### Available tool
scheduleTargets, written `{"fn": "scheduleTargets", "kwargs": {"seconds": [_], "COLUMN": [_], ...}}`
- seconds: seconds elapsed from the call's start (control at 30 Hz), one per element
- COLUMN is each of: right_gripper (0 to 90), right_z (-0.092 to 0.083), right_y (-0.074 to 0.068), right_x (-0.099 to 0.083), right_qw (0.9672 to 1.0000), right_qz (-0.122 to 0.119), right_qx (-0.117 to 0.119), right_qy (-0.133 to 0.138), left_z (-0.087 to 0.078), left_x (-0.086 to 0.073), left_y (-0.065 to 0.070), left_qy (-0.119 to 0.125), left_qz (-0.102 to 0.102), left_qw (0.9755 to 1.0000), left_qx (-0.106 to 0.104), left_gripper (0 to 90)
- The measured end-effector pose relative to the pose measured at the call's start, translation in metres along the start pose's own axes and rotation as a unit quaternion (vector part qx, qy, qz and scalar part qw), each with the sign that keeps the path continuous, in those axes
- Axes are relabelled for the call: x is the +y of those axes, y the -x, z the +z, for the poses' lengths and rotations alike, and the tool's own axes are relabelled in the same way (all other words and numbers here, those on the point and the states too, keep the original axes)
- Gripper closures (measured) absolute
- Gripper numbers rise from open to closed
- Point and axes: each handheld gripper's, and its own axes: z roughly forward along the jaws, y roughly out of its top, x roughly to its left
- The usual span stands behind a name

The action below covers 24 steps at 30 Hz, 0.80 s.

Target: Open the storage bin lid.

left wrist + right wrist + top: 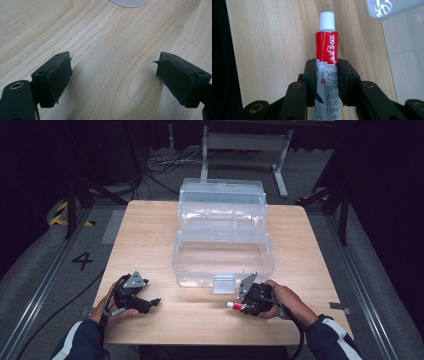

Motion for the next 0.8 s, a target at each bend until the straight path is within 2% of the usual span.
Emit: {"fn": "scheduleTargets", "kwargs": {"seconds": [0.23,0.8], "right_gripper": [71.2,71.1], "right_z": [-0.011,-0.033], "right_y": [-0.001,-0.004], "right_x": [-0.004,-0.001], "right_qw": [0.9999,0.9996], "right_qz": [-0.007,-0.022], "right_qx": [-0.002,-0.014], "right_qy": [0.008,0.006], "left_z": [0.0,0.0], "left_x": [0.0,0.0], "left_y": [0.0,0.0], "left_qy": [0.0,0.0], "left_qz": [0.0,0.0], "left_qw": [1.0,1.0], "left_qx": [0.0,0.001], "left_gripper": [13.3,13.3]}}
